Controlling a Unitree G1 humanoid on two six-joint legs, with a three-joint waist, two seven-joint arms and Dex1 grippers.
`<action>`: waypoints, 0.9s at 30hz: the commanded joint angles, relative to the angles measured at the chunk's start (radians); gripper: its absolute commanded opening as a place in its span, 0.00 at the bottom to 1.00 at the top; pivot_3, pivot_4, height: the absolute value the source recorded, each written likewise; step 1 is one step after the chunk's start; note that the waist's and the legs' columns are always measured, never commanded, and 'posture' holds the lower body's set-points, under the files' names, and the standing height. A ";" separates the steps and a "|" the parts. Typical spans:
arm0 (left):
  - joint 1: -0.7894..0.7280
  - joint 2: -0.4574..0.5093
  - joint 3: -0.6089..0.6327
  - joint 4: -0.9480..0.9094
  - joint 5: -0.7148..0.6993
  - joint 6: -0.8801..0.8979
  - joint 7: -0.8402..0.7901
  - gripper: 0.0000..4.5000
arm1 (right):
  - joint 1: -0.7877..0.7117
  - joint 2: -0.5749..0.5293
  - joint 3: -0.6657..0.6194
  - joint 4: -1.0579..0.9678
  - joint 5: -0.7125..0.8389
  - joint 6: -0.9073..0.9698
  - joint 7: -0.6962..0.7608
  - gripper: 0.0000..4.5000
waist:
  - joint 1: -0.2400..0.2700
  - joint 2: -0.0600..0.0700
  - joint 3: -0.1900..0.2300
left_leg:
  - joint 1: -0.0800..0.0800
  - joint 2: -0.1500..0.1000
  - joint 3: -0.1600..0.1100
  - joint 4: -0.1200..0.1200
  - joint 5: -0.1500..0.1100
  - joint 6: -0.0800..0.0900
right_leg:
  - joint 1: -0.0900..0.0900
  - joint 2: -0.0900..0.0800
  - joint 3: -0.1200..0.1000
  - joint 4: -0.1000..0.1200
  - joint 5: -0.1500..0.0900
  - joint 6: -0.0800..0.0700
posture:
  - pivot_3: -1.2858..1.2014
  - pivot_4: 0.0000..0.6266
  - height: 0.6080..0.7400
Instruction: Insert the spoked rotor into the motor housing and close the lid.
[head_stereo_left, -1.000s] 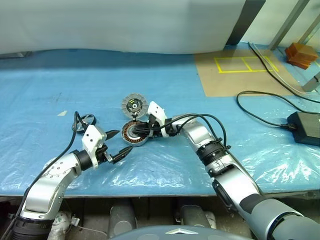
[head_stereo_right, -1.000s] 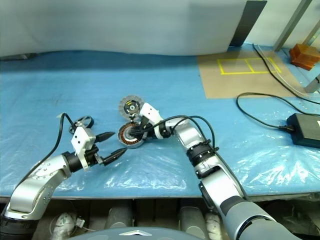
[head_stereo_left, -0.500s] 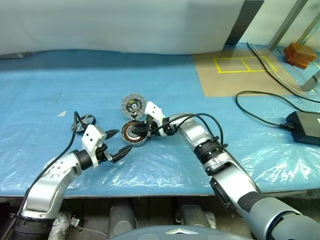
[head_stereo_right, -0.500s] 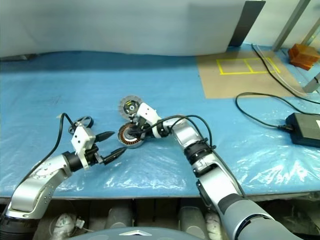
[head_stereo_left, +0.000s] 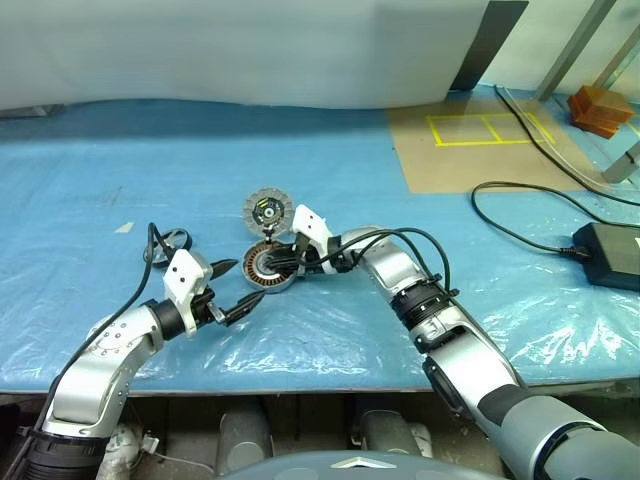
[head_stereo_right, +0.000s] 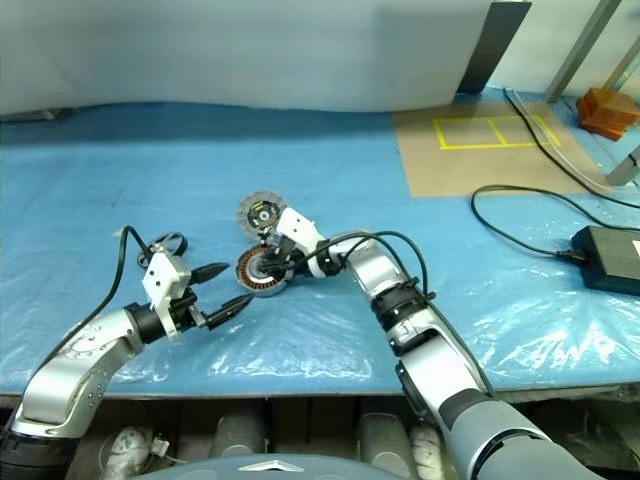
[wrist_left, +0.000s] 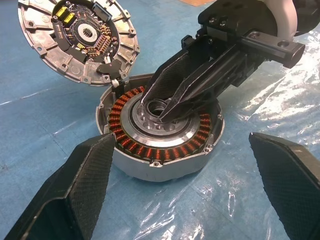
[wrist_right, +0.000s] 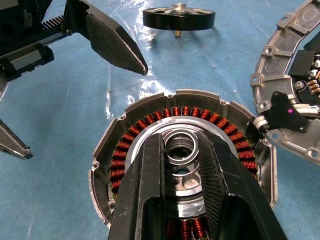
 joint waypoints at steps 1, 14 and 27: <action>-0.010 0.003 0.015 -0.018 -0.009 -0.015 -0.003 1.00 | 0.035 0.003 0.038 0.019 -0.027 0.021 0.008 0.12 | 0.000 0.000 0.000 | 0.000 0.000 0.000 0.000 0.000 0.000 | 0.000 0.000 0.000 0.000 0.000 0.000 | 0.52 0.24 1.00; -0.016 0.003 0.010 -0.008 -0.004 -0.018 -0.007 1.00 | 0.042 -0.017 0.041 0.036 -0.038 0.011 0.012 0.12 | 0.000 0.000 0.000 | 0.002 0.000 0.000 0.000 0.000 0.000 | 0.002 0.000 0.000 0.000 0.000 0.000 | 0.52 0.24 1.00; -0.022 0.003 0.017 0.014 0.006 -0.032 -0.007 1.00 | 0.047 -0.036 0.039 0.055 -0.055 -0.016 -0.009 0.12 | 0.001 0.000 0.000 | 0.002 0.000 0.000 -0.001 0.000 0.000 | 0.002 0.000 0.000 0.000 0.000 0.000 | 0.52 0.24 1.00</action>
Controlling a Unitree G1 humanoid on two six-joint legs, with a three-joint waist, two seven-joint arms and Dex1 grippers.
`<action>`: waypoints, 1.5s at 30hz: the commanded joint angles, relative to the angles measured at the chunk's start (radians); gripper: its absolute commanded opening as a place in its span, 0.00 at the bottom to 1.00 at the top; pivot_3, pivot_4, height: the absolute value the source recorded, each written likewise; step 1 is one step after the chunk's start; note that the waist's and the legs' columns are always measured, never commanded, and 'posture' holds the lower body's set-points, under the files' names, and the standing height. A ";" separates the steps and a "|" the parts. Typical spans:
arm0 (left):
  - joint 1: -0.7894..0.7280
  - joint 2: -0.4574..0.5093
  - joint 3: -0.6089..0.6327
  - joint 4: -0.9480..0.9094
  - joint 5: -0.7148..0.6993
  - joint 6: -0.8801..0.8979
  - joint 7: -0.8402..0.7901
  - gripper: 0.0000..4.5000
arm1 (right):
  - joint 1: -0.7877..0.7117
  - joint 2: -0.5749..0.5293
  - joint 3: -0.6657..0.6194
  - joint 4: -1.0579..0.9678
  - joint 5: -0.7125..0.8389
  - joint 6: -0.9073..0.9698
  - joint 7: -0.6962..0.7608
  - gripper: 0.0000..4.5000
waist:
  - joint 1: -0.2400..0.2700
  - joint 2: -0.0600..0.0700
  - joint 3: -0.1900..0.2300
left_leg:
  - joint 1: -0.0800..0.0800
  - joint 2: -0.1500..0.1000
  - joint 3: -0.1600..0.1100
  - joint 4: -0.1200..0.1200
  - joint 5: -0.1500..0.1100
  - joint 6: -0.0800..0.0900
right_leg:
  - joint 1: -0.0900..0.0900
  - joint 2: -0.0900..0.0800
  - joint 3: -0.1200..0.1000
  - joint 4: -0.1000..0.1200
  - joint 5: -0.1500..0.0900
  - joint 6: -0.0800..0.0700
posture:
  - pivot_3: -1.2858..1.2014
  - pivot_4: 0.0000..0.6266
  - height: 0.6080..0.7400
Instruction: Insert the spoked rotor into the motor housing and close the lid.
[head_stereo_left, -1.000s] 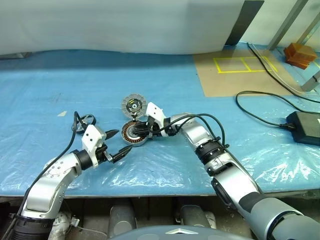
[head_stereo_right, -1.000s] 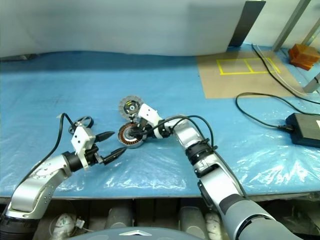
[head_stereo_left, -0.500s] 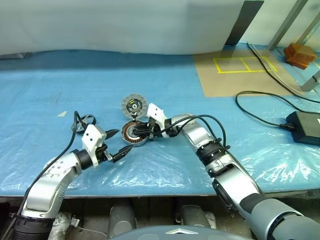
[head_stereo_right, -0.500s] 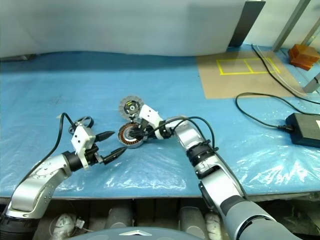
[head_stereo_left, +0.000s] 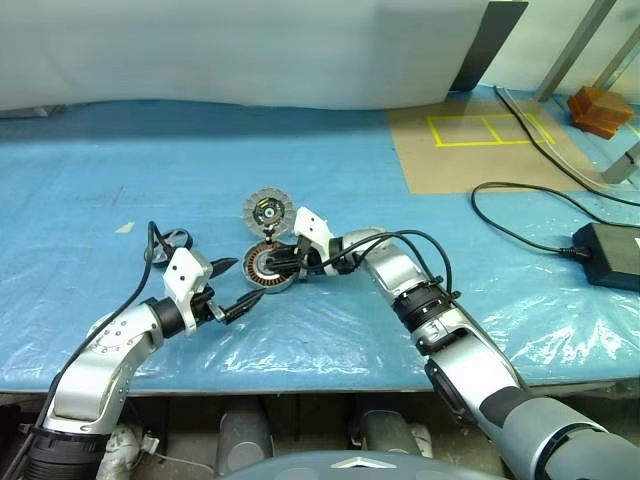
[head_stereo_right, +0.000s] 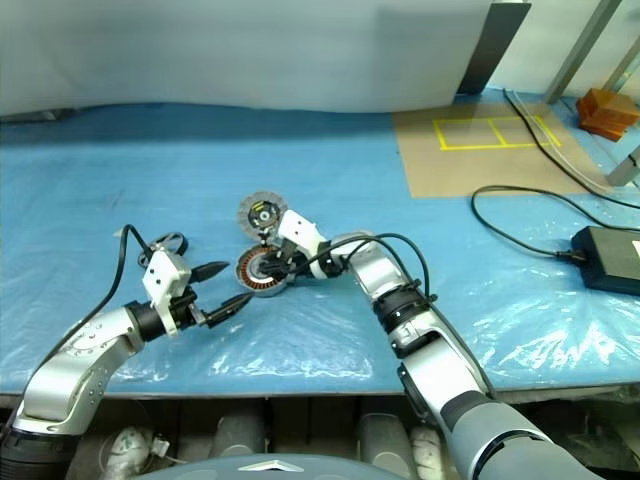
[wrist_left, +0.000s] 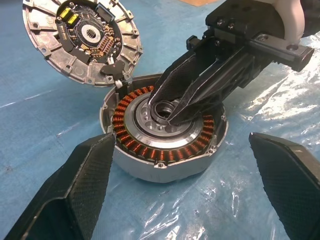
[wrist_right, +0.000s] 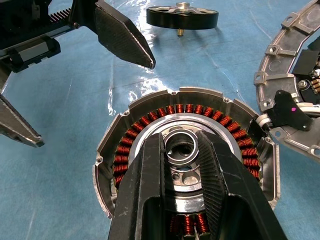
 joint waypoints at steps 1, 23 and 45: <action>-0.014 0.002 0.015 -0.009 -0.001 -0.024 -0.002 1.00 | 0.035 -0.020 0.033 0.055 -0.047 0.010 -0.009 0.20 | 0.001 0.000 0.000 | 0.000 0.000 0.000 0.000 0.000 0.000 | 0.000 0.000 0.000 0.000 0.000 0.000 | 0.52 0.24 1.00; -0.030 -0.007 -0.009 -0.001 0.002 -0.019 -0.011 1.00 | 0.030 0.025 -0.093 -0.211 0.153 0.269 -0.006 0.64 | 0.003 0.000 0.000 | -0.005 0.000 0.000 -0.002 0.000 0.000 | -0.004 0.000 -0.001 -0.002 0.000 0.000 | 0.52 0.24 1.00; -0.006 -0.013 -0.008 -0.015 0.003 -0.019 0.003 1.00 | 0.006 0.073 -0.104 -0.075 0.141 0.229 -0.082 0.00 | 0.002 0.000 0.000 | -0.005 0.000 0.000 -0.002 0.000 0.000 | -0.004 0.000 -0.001 -0.002 0.000 0.000 | 0.52 0.24 1.00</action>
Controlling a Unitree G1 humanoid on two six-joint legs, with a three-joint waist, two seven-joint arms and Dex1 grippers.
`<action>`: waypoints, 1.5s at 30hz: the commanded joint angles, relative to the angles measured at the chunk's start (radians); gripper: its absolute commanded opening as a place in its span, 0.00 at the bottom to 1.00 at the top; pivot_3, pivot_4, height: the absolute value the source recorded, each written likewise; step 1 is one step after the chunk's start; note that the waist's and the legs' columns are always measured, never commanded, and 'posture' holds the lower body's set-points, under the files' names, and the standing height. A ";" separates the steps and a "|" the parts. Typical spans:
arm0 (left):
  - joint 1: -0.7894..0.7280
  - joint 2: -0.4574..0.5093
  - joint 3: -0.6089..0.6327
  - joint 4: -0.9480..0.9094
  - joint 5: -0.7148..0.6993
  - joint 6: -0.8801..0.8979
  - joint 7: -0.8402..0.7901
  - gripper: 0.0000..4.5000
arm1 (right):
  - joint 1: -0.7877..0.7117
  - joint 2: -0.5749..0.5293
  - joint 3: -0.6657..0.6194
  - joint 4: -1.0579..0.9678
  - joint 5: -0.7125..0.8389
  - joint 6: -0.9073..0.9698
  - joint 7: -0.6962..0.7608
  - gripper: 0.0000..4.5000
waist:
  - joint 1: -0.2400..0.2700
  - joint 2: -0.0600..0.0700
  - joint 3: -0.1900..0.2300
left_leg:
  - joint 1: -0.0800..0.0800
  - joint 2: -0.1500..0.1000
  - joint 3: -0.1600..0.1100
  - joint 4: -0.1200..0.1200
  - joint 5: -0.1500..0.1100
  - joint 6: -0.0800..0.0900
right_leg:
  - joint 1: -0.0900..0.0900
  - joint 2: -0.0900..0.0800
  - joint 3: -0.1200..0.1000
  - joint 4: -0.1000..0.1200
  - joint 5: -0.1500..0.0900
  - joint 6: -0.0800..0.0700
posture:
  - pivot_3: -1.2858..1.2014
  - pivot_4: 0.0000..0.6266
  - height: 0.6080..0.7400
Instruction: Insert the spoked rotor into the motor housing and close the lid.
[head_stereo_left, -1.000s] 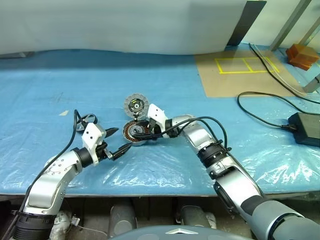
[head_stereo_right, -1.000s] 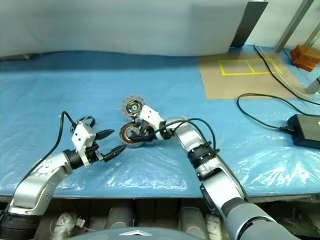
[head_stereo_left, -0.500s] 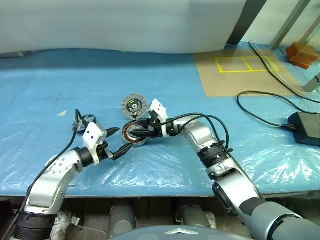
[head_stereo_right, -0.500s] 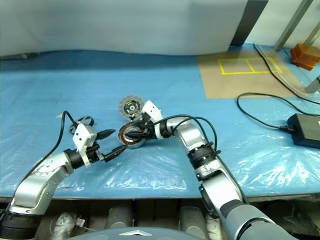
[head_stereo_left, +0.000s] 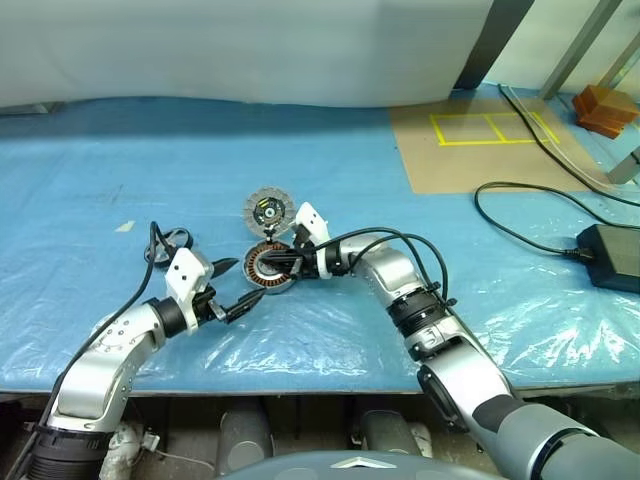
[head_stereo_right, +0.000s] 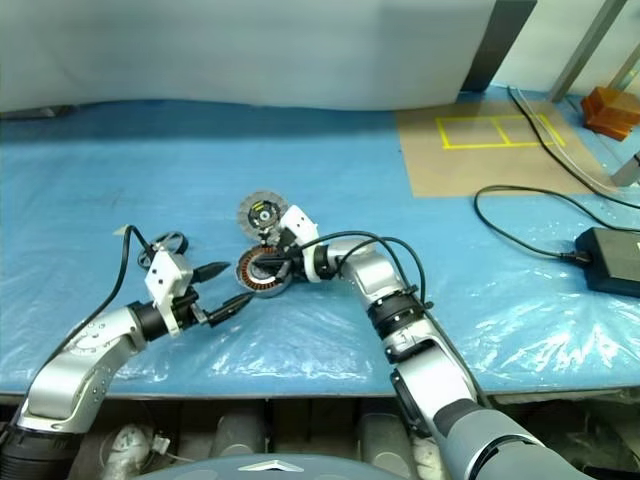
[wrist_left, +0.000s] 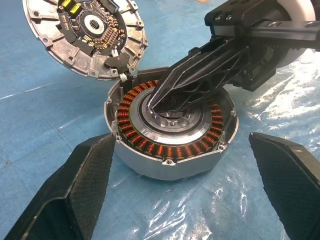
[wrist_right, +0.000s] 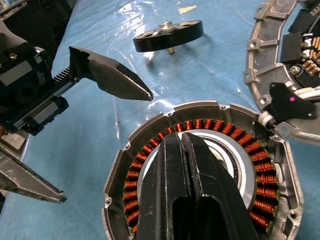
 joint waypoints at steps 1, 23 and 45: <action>0.003 -0.003 0.000 -0.029 -0.001 -0.016 0.001 1.00 | -0.022 0.008 -0.019 -0.005 0.010 -0.017 -0.009 0.00 | 0.000 0.000 0.000 | 0.000 0.000 0.000 0.000 0.000 0.000 | 0.000 0.000 0.000 0.000 0.000 0.000 | 0.52 0.24 1.00; 0.004 -0.001 0.000 -0.027 -0.001 -0.018 -0.005 1.00 | -0.008 0.007 0.016 0.074 -0.075 -0.239 -0.009 0.00 | -0.003 0.001 -0.001 | 0.014 0.000 0.001 -0.002 -0.001 0.000 | 0.011 0.000 0.002 0.000 -0.001 0.000 | 0.52 0.24 1.00; 0.003 -0.002 0.001 -0.052 -0.007 0.010 0.009 1.00 | 0.013 0.005 0.095 0.104 -0.137 -0.134 -0.060 0.00 | -0.003 0.001 -0.001 | 0.010 -0.001 0.001 -0.005 0.000 0.000 | 0.006 0.000 0.001 0.000 -0.001 -0.001 | 0.52 0.24 1.00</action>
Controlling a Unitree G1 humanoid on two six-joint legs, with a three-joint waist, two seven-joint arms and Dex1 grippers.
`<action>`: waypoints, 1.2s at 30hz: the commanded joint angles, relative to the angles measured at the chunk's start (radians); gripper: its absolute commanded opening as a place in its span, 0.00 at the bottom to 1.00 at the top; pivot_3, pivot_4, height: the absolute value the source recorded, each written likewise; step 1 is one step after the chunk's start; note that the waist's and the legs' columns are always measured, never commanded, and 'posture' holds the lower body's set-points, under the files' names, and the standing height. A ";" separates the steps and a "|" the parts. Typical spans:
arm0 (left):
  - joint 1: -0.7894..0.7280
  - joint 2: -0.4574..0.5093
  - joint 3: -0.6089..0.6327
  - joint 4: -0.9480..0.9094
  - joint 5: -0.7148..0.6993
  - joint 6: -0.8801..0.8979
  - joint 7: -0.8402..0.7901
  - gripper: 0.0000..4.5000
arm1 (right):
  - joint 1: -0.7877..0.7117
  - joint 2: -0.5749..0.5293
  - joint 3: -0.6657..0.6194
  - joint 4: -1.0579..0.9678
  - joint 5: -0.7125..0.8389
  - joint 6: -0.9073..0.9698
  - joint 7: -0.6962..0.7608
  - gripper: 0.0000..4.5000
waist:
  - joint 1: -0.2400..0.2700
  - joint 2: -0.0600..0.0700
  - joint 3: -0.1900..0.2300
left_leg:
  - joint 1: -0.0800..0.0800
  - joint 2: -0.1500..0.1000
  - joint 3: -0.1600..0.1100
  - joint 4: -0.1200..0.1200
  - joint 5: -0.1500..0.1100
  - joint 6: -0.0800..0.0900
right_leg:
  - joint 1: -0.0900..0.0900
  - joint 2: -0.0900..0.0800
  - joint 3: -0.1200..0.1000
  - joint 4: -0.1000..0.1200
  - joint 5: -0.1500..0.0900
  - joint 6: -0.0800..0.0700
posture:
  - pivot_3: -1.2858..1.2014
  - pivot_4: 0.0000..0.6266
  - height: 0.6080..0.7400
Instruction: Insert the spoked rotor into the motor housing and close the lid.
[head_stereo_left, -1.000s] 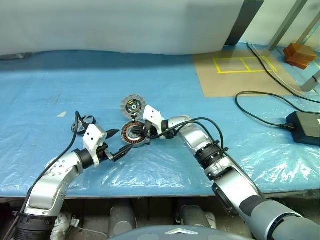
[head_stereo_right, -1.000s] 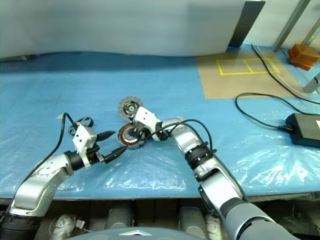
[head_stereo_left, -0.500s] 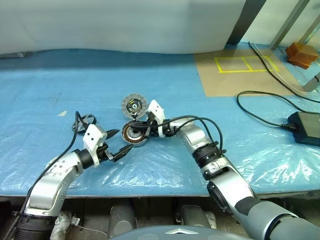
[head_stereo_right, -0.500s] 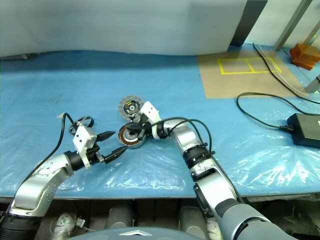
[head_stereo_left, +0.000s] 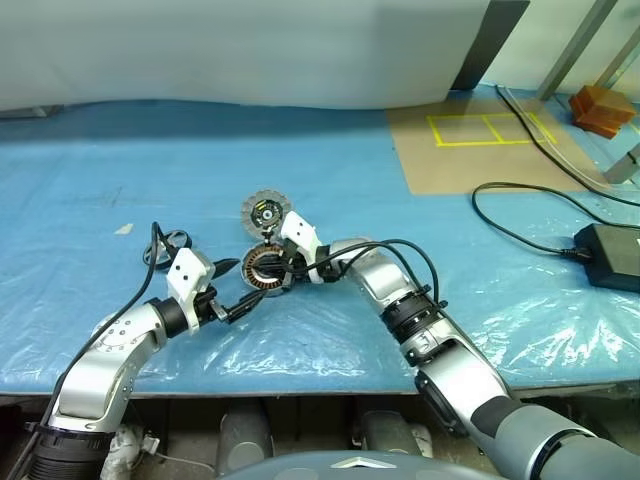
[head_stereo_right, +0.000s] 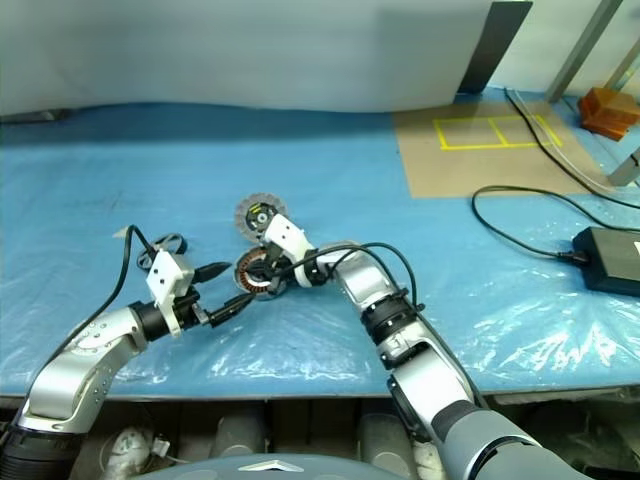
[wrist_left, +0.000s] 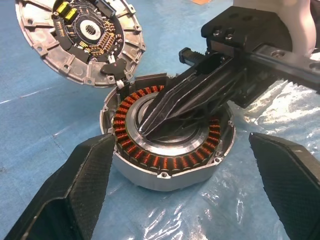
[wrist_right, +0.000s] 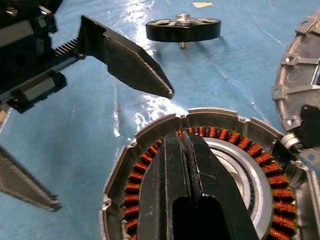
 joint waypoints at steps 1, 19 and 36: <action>0.004 0.001 0.004 -0.042 -0.008 -0.001 0.006 1.00 | 0.000 0.004 -0.029 0.071 0.003 0.025 -0.024 0.00 | 0.000 0.000 0.000 | 0.001 0.000 0.000 0.000 0.000 0.000 | 0.001 0.000 0.000 0.000 0.000 0.000 | 0.52 0.24 1.00; -0.012 0.008 0.007 -0.016 -0.007 -0.006 -0.011 1.00 | 0.048 -0.040 0.051 -0.001 -0.014 0.057 0.041 0.00 | 0.001 0.000 0.000 | -0.006 0.000 0.000 -0.002 0.000 -0.001 | -0.004 0.000 -0.002 -0.003 0.002 0.003 | 0.52 0.24 1.00; -0.008 0.005 0.002 -0.005 -0.003 -0.014 -0.013 1.00 | -0.030 0.004 -0.044 -0.022 0.066 0.054 0.044 0.00 | 0.002 0.000 0.001 | -0.005 0.000 0.000 -0.001 0.000 -0.001 | -0.004 0.001 -0.001 -0.001 0.002 0.003 | 0.52 0.24 1.00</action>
